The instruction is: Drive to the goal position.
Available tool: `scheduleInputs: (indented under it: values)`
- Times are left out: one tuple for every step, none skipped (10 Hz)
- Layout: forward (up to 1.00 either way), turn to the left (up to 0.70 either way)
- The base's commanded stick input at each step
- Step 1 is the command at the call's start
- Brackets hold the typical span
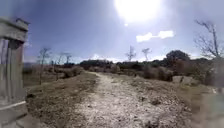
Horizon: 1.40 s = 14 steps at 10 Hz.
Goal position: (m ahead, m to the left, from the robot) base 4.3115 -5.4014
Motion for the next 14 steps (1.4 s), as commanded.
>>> scheduleInputs:
  values:
    - [0.70,0.00]
    - [0.70,0.00]
    - [0.70,0.00]
    - [0.70,0.00]
    - [0.70,0.00]
    - [0.70,0.00]
    - [0.70,0.00]
    - [0.70,0.00]
    - [0.70,0.00]
    - [0.70,0.00]
    - [0.70,0.00]
    - [0.70,0.00]
    - [0.70,0.00]
    - [0.70,0.00]
